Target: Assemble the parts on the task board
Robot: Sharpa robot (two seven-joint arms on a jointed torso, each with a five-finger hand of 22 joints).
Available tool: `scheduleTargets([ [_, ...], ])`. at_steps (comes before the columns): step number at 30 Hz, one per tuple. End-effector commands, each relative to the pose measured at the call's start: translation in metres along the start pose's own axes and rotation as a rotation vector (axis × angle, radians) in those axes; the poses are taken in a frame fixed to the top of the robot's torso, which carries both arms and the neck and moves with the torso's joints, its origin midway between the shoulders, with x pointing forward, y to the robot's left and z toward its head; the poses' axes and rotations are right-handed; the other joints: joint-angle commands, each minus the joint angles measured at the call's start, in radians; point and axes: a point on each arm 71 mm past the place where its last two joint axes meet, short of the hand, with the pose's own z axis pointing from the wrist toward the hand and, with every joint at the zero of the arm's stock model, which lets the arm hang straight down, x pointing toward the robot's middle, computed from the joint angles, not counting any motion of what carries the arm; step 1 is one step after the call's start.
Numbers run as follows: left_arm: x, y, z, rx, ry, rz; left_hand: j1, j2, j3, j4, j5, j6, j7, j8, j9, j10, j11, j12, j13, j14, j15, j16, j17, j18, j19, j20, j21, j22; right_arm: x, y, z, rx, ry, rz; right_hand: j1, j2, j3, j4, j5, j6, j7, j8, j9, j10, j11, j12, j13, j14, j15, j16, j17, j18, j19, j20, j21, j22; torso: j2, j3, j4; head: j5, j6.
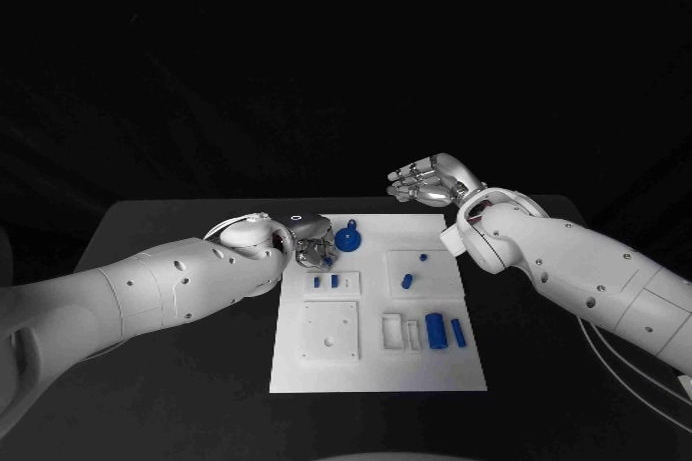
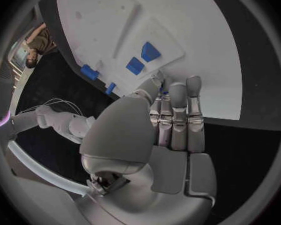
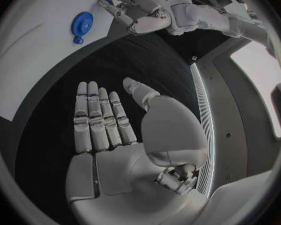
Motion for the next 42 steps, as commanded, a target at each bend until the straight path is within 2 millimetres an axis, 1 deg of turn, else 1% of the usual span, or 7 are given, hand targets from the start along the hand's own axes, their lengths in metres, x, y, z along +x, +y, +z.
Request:
scheduleTargets([
  [1, 0.013, -0.003, -0.001, 0.021, 0.065, -0.005, -0.006, 0.004, -0.006, 0.000, -0.006, 0.011, 0.000, 0.007, 0.005, -0.001, 0.005, 0.002, -0.005, 0.008, -0.001, -0.001, -0.001, 0.014, 0.001, -0.001, -0.001, 0.019, 0.002, 0.001, 0.000, -0.007, 0.028, 0.004, -0.010, 0.003, -0.006, -0.001, 0.004, -0.006, 0.003, 0.000, -0.002, -0.007, 0.002, -0.002, 0.001, -0.005, 0.000, -0.001, -0.002, -0.011, -0.006, 0.003, -0.003, -0.002, 0.000, 0.0002, 0.0009, 0.000, -0.002],
  [4, 0.013, -0.003, -0.001, 0.025, 0.058, -0.007, -0.007, 0.003, -0.013, 0.001, -0.029, 0.014, -0.002, 0.006, 0.007, 0.005, 0.001, 0.003, -0.004, 0.010, -0.003, -0.001, 0.000, 0.011, 0.004, -0.002, -0.005, 0.018, 0.003, 0.001, 0.000, -0.008, 0.033, 0.004, -0.012, 0.003, -0.014, -0.001, 0.010, -0.007, 0.003, 0.000, -0.001, -0.008, 0.002, -0.002, 0.001, -0.007, 0.001, -0.001, -0.002, -0.012, -0.007, 0.004, -0.002, -0.001, 0.000, 0.0000, 0.0007, 0.000, -0.002],
  [7, 0.012, -0.003, -0.001, 0.029, 0.048, -0.011, -0.005, 0.001, -0.022, 0.002, -0.031, 0.007, -0.003, 0.006, 0.004, 0.006, 0.001, 0.003, -0.003, 0.010, -0.004, -0.001, 0.001, 0.009, 0.006, -0.005, -0.010, 0.018, 0.003, 0.001, 0.000, -0.008, 0.035, 0.005, -0.013, 0.007, -0.029, 0.000, 0.033, -0.008, 0.003, 0.000, -0.001, -0.009, 0.002, -0.002, 0.001, -0.008, 0.002, -0.001, -0.002, -0.012, -0.008, 0.004, -0.003, -0.002, 0.000, -0.0001, 0.0005, 0.000, -0.002],
  [15, 0.011, -0.003, -0.001, 0.034, 0.025, -0.022, 0.001, -0.001, -0.032, 0.002, -0.031, -0.007, -0.001, 0.005, -0.003, 0.000, 0.002, 0.003, -0.003, 0.006, -0.005, -0.003, 0.004, 0.006, 0.008, -0.007, -0.018, 0.018, 0.003, 0.000, 0.000, -0.007, 0.038, 0.005, -0.011, 0.016, -0.047, -0.005, 0.037, -0.008, 0.003, 0.000, -0.001, -0.010, 0.002, -0.002, 0.001, -0.008, 0.002, -0.001, -0.002, -0.012, -0.009, 0.005, -0.003, -0.002, 0.000, -0.0007, -0.0002, 0.001, -0.002],
  [21, 0.010, 0.001, -0.002, 0.021, 0.015, -0.044, -0.003, -0.009, -0.033, 0.003, -0.030, -0.082, 0.004, 0.003, -0.026, -0.008, 0.004, 0.003, -0.004, 0.001, -0.005, -0.007, 0.004, 0.004, 0.007, -0.006, -0.025, 0.019, 0.003, -0.001, 0.000, -0.001, 0.050, 0.005, -0.013, 0.019, -0.056, -0.007, 0.037, -0.010, 0.003, 0.000, -0.002, -0.013, 0.003, -0.002, 0.001, -0.011, 0.003, -0.001, -0.002, -0.012, -0.012, 0.006, -0.003, -0.002, 0.001, -0.0009, 0.0002, 0.000, -0.002],
  [29, 0.010, 0.004, -0.002, 0.009, 0.020, -0.049, -0.008, -0.022, -0.026, 0.006, -0.030, -0.137, 0.005, 0.005, -0.038, -0.012, 0.004, 0.003, -0.004, -0.003, -0.006, -0.012, 0.005, 0.002, 0.006, -0.006, -0.032, 0.019, 0.003, -0.001, 0.000, 0.002, 0.055, 0.004, -0.012, 0.021, -0.061, -0.009, 0.036, -0.011, 0.004, 0.000, -0.002, -0.016, 0.004, -0.002, 0.001, -0.014, 0.004, -0.001, -0.002, -0.012, -0.015, 0.007, -0.003, -0.002, 0.000, 0.0002, 0.0008, -0.001, -0.004],
  [42, 0.010, 0.008, -0.003, -0.005, 0.025, -0.050, -0.009, -0.032, -0.010, 0.012, -0.030, -0.145, 0.007, 0.005, -0.038, -0.011, 0.004, 0.004, -0.004, -0.002, -0.007, -0.013, 0.008, 0.002, 0.010, -0.007, -0.040, 0.020, 0.003, -0.002, 0.000, 0.003, 0.054, 0.004, -0.012, 0.023, -0.063, -0.009, 0.037, -0.011, 0.004, 0.000, -0.002, -0.016, 0.004, -0.001, 0.001, -0.014, 0.004, -0.001, -0.002, -0.012, -0.016, 0.007, -0.003, -0.002, 0.000, 0.0002, 0.0002, 0.000, -0.005],
])
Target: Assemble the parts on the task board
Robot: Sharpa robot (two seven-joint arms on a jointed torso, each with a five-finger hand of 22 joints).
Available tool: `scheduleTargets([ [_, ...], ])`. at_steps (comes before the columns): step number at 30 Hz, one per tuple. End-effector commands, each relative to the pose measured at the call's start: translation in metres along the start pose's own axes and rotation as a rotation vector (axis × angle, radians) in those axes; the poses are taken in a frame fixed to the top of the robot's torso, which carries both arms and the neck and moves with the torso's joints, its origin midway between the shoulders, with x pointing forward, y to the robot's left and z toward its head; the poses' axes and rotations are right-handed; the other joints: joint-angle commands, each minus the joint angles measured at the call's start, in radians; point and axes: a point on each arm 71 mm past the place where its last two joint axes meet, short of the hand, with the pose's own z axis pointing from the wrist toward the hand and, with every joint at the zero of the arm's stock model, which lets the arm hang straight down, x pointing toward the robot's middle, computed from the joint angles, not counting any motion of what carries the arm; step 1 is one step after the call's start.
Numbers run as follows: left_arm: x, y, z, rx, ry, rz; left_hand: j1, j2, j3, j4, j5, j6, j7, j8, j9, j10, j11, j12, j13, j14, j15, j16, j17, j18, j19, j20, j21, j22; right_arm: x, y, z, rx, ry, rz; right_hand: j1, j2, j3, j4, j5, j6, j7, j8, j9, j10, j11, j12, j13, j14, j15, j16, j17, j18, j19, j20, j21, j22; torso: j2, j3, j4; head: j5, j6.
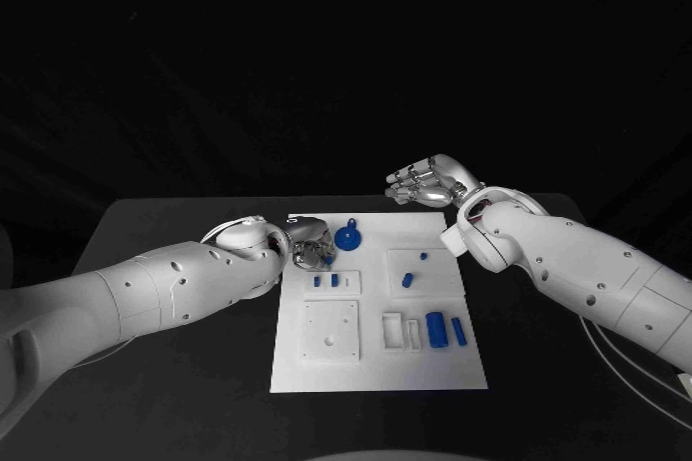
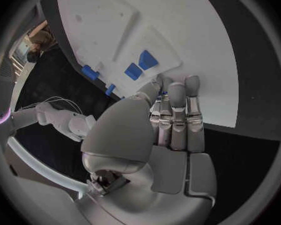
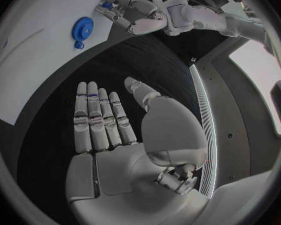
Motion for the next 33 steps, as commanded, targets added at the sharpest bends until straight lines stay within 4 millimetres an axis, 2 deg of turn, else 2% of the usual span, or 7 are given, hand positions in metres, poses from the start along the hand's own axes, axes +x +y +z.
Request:
scheduleTargets([
  [1, 0.002, 0.000, 0.000, 0.000, 0.018, -0.008, -0.001, -0.009, 0.006, 0.001, -0.004, -0.010, 0.001, -0.002, -0.001, -0.002, 0.000, 0.004, 0.001, -0.003, 0.000, -0.006, 0.002, 0.001, 0.007, -0.004, -0.004, 0.019, 0.001, 0.000, 0.000, -0.004, 0.014, 0.002, -0.001, 0.012, -0.005, -0.001, 0.006, -0.007, 0.000, 0.000, -0.001, -0.005, 0.000, -0.001, 0.001, -0.009, -0.001, -0.001, -0.001, -0.012, -0.009, 0.000, -0.003, -0.001, 0.000, -0.0001, -0.0004, 0.000, 0.000],
  [27, 0.000, 0.009, -0.004, -0.024, 0.004, 0.002, 0.015, -0.033, 0.010, -0.016, -0.004, -0.028, -0.001, -0.002, -0.002, 0.016, -0.006, 0.007, 0.002, -0.007, -0.005, 0.003, 0.010, -0.004, 0.006, -0.010, 0.000, 0.021, 0.000, 0.000, 0.000, -0.004, 0.012, 0.000, 0.000, 0.014, -0.006, -0.005, 0.006, -0.007, 0.000, 0.000, -0.001, -0.005, 0.000, -0.002, 0.001, -0.009, -0.001, -0.001, -0.001, -0.012, -0.009, 0.000, -0.003, -0.001, 0.000, -0.0005, -0.0006, -0.001, -0.002],
  [33, -0.003, 0.016, -0.007, -0.039, -0.017, 0.004, 0.015, -0.039, 0.012, -0.017, -0.004, -0.071, -0.003, -0.002, -0.005, 0.014, -0.004, 0.006, 0.001, -0.011, -0.004, 0.001, 0.010, -0.005, 0.004, -0.010, 0.002, 0.020, -0.002, -0.002, -0.001, -0.001, 0.011, -0.003, 0.002, 0.015, -0.003, -0.008, 0.005, -0.003, -0.001, 0.000, 0.000, -0.002, -0.001, -0.001, 0.001, -0.009, -0.003, -0.001, -0.001, -0.011, -0.008, -0.001, -0.002, -0.001, -0.001, -0.0010, 0.0000, -0.003, 0.000],
])
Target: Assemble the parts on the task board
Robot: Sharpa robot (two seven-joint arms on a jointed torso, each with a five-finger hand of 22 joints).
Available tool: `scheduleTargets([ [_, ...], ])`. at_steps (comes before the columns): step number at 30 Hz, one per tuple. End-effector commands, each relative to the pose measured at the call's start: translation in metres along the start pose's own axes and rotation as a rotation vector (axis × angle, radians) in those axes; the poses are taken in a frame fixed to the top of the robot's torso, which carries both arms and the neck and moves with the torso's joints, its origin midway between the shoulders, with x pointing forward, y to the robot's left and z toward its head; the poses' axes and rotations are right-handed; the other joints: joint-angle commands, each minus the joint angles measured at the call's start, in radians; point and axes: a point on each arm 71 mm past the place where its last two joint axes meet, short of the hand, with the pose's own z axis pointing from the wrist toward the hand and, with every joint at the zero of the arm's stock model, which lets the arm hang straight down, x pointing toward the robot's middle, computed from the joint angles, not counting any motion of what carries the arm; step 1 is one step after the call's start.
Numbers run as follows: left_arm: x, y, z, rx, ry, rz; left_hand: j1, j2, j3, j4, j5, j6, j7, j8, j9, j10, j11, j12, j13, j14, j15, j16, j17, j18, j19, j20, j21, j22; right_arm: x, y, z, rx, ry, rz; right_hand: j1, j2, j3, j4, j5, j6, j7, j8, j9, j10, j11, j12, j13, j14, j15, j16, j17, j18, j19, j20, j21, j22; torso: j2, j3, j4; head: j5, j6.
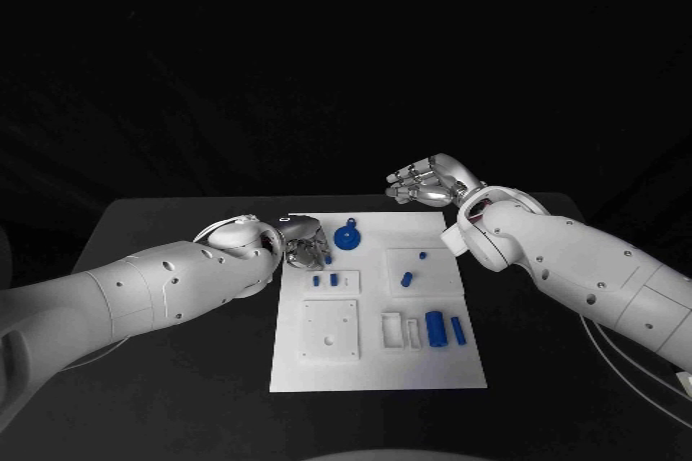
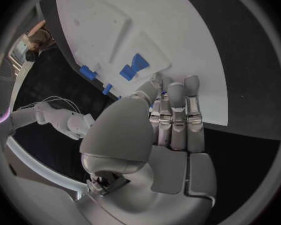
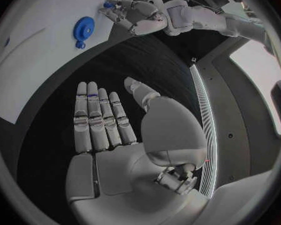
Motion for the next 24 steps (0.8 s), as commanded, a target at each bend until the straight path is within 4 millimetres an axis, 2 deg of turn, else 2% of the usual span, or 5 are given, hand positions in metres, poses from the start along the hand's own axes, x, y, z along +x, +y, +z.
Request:
scheduleTargets([
  [1, -0.002, 0.007, -0.002, -0.018, -0.019, 0.006, 0.001, -0.011, 0.000, -0.005, -0.004, -0.017, -0.001, -0.002, -0.001, 0.006, 0.003, 0.001, -0.001, -0.008, -0.001, 0.000, 0.000, -0.005, 0.000, -0.006, 0.002, 0.021, -0.001, -0.001, -0.001, -0.005, 0.012, -0.002, 0.003, 0.007, 0.001, -0.006, 0.005, 0.000, -0.002, 0.000, 0.000, 0.000, -0.002, -0.001, 0.001, -0.005, 0.000, -0.001, -0.001, -0.011, -0.007, -0.001, -0.002, -0.001, -0.001, -0.0009, 0.0004, -0.001, 0.002],
  [12, -0.034, 0.038, -0.011, -0.081, -0.275, -0.128, 0.004, -0.005, 0.020, 0.005, -0.002, 0.009, 0.024, 0.000, 0.000, -0.096, 0.049, -0.001, -0.005, -0.049, 0.033, -0.197, -0.092, 0.019, -0.036, 0.028, -0.083, -0.014, -0.010, -0.011, -0.007, -0.022, 0.070, -0.115, 0.002, 0.017, 0.048, -0.023, -0.007, 0.135, -0.042, 0.001, 0.021, 0.137, -0.051, -0.010, 0.000, 0.171, -0.066, 0.010, 0.005, 0.002, 0.124, -0.055, 0.034, 0.005, 0.000, 0.0007, -0.0001, -0.003, 0.013],
  [15, -0.044, 0.047, -0.016, -0.096, -0.339, -0.253, -0.014, 0.016, 0.029, 0.027, 0.007, 0.013, 0.027, 0.000, 0.000, -0.105, 0.051, -0.001, -0.006, -0.064, 0.039, -0.241, -0.109, 0.018, -0.048, 0.033, -0.110, -0.027, -0.015, -0.017, -0.010, -0.010, 0.105, -0.174, 0.013, 0.015, 0.030, -0.034, -0.007, 0.150, -0.048, 0.003, 0.022, 0.157, -0.067, -0.009, 0.001, 0.294, -0.109, 0.050, 0.030, 0.023, 0.234, -0.083, 0.086, 0.025, -0.002, 0.0019, 0.0016, -0.004, 0.019],
  [18, -0.055, 0.054, -0.022, -0.097, -0.398, -0.411, -0.053, 0.040, 0.042, 0.070, 0.022, 0.017, 0.035, 0.000, 0.000, -0.120, 0.056, -0.001, -0.005, -0.035, 0.043, -0.278, -0.121, 0.020, -0.026, 0.039, -0.147, -0.064, -0.019, -0.024, -0.015, 0.012, 0.145, -0.247, 0.014, 0.009, 0.008, -0.039, -0.015, 0.151, -0.049, -0.001, 0.019, 0.166, -0.072, -0.010, 0.001, 0.355, -0.122, 0.069, 0.059, 0.033, 0.283, -0.096, 0.114, 0.037, -0.003, 0.0022, 0.0013, -0.009, 0.022],
  [24, -0.071, 0.061, -0.036, -0.049, -0.445, -0.729, -0.073, 0.040, 0.059, 0.098, 0.023, 0.021, 0.037, 0.001, 0.001, -0.115, 0.057, 0.000, -0.005, -0.022, 0.045, -0.321, -0.117, 0.015, 0.007, 0.040, -0.209, -0.116, -0.024, -0.033, -0.025, 0.050, 0.169, -0.425, 0.040, -0.007, -0.005, -0.074, 0.000, 0.160, -0.059, -0.001, 0.004, 0.229, -0.099, -0.013, 0.002, 0.361, -0.158, 0.261, 0.218, -0.006, 0.351, -0.172, 0.207, 0.102, -0.004, 0.0032, -0.0003, -0.017, 0.031],
])
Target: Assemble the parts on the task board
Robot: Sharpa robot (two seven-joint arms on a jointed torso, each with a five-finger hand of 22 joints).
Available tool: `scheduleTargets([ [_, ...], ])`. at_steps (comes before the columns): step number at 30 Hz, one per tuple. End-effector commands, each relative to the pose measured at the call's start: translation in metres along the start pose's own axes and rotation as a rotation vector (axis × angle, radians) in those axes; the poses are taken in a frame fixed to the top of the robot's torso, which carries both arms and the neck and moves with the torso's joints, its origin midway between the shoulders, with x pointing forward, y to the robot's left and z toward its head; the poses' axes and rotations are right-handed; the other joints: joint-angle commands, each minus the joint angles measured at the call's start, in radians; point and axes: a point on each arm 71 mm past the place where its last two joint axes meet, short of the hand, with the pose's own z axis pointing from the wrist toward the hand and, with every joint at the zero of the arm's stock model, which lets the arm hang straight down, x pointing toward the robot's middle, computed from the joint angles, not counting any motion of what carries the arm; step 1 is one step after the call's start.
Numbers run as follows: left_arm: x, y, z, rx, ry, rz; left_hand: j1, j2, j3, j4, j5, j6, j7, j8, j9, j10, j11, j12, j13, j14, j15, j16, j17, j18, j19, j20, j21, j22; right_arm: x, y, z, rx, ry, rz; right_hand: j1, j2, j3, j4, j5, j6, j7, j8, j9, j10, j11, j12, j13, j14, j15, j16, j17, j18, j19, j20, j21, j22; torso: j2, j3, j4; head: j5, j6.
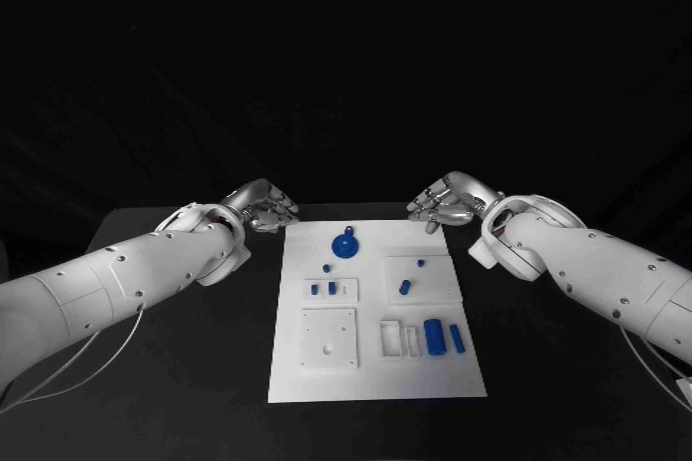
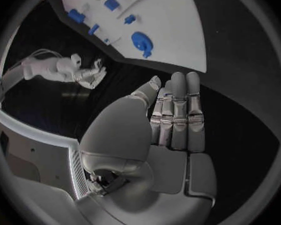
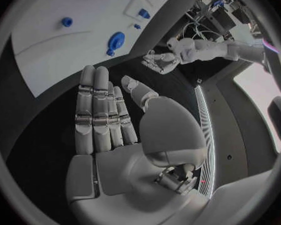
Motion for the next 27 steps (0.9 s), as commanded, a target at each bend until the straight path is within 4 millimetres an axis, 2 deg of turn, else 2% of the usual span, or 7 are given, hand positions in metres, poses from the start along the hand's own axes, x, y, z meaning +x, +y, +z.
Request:
scheduleTargets([
  [1, -0.009, -0.003, -0.004, 0.012, -0.039, -0.372, -0.004, 0.004, 0.005, 0.002, 0.006, 0.006, 0.005, 0.001, 0.001, -0.001, 0.001, 0.000, 0.000, -0.002, 0.001, -0.019, 0.000, 0.015, 0.008, -0.001, -0.018, -0.011, 0.007, -0.003, -0.006, 0.027, 0.070, -0.210, 0.005, -0.019, 0.019, -0.017, 0.021, 0.015, -0.004, -0.006, -0.006, 0.021, -0.010, 0.000, 0.001, 0.032, -0.018, 0.107, 0.087, -0.028, 0.014, -0.038, 0.062, 0.049, 0.000, 0.0009, -0.0009, -0.009, 0.007],
  [3, -0.012, -0.005, -0.008, 0.024, -0.029, -0.466, 0.001, 0.014, 0.010, -0.005, 0.017, 0.004, 0.006, 0.001, 0.001, -0.001, 0.002, 0.001, 0.000, 0.000, 0.001, -0.030, 0.000, 0.015, 0.009, 0.000, -0.026, -0.015, 0.007, -0.005, -0.009, 0.042, 0.063, -0.270, -0.008, -0.029, 0.048, -0.020, 0.011, 0.022, -0.005, -0.005, -0.009, 0.031, -0.011, 0.001, 0.002, 0.013, -0.023, 0.184, 0.158, -0.033, -0.001, -0.048, 0.123, 0.104, -0.001, 0.0010, -0.0020, -0.012, 0.009],
  [7, -0.017, -0.010, -0.015, 0.045, -0.028, -0.610, -0.001, 0.016, 0.001, -0.017, 0.015, 0.023, 0.002, 0.009, 0.003, -0.007, 0.004, 0.001, 0.000, -0.010, 0.005, -0.062, -0.007, 0.014, 0.001, 0.003, -0.046, -0.022, 0.011, -0.006, -0.016, 0.072, 0.053, -0.398, -0.018, -0.051, 0.114, -0.022, -0.026, 0.023, -0.005, -0.006, -0.010, 0.031, -0.012, 0.001, 0.002, -0.040, -0.025, 0.324, 0.274, -0.023, -0.063, -0.051, 0.251, 0.234, 0.000, -0.0007, -0.0008, -0.019, 0.012],
  [11, -0.018, -0.015, -0.020, 0.062, -0.028, -0.711, -0.014, 0.012, -0.018, -0.018, -0.007, 0.023, -0.001, 0.007, 0.002, -0.006, 0.004, 0.000, -0.001, -0.013, 0.010, -0.112, -0.023, 0.010, -0.004, 0.008, -0.075, -0.042, 0.019, -0.004, -0.021, 0.089, 0.044, -0.507, -0.017, -0.068, 0.163, -0.022, -0.099, 0.026, -0.008, -0.006, -0.010, 0.007, -0.009, 0.003, 0.002, -0.037, -0.023, 0.390, 0.313, -0.014, -0.074, -0.050, 0.313, 0.297, 0.000, -0.0016, -0.0014, -0.019, 0.014],
  [15, -0.017, -0.018, -0.022, 0.073, -0.028, -0.746, -0.035, -0.007, -0.058, 0.003, -0.022, 0.011, 0.001, 0.006, 0.002, -0.019, 0.011, 0.000, -0.001, -0.008, 0.020, -0.199, -0.056, 0.007, -0.003, 0.019, -0.131, -0.103, 0.027, -0.003, -0.024, 0.095, 0.037, -0.560, -0.026, -0.091, 0.203, -0.013, -0.169, 0.025, -0.010, -0.006, -0.009, -0.019, -0.003, 0.002, 0.002, -0.038, -0.018, 0.430, 0.334, -0.003, -0.073, -0.044, 0.342, 0.332, -0.001, -0.0027, -0.0006, -0.021, 0.015],
  [20, -0.016, -0.022, -0.023, 0.088, -0.025, -0.764, -0.042, -0.015, -0.113, 0.019, -0.020, 0.001, 0.001, 0.005, 0.001, -0.027, 0.015, -0.001, -0.001, 0.018, 0.024, -0.255, -0.066, 0.005, 0.012, 0.022, -0.146, -0.168, 0.037, -0.003, -0.026, 0.094, 0.019, -0.611, -0.027, -0.125, 0.237, -0.001, -0.182, 0.007, -0.009, -0.006, -0.012, -0.058, 0.008, 0.001, 0.001, -0.044, -0.013, 0.455, 0.344, 0.010, -0.073, -0.036, 0.357, 0.365, 0.000, -0.0029, 0.0016, -0.024, 0.017],
  [27, -0.012, -0.029, -0.023, 0.113, -0.002, -0.758, -0.009, 0.017, -0.193, 0.014, -0.020, 0.001, 0.005, 0.006, 0.001, -0.040, 0.019, -0.001, -0.001, 0.031, 0.025, -0.289, -0.049, 0.004, 0.023, 0.023, -0.143, -0.245, 0.050, -0.005, -0.027, 0.084, 0.024, -0.639, -0.019, -0.146, 0.250, 0.010, -0.185, -0.014, -0.002, -0.006, -0.015, -0.067, 0.011, 0.001, 0.000, -0.037, -0.011, 0.471, 0.346, 0.019, -0.066, -0.032, 0.358, 0.392, 0.001, -0.0033, -0.0005, -0.022, 0.019],
])
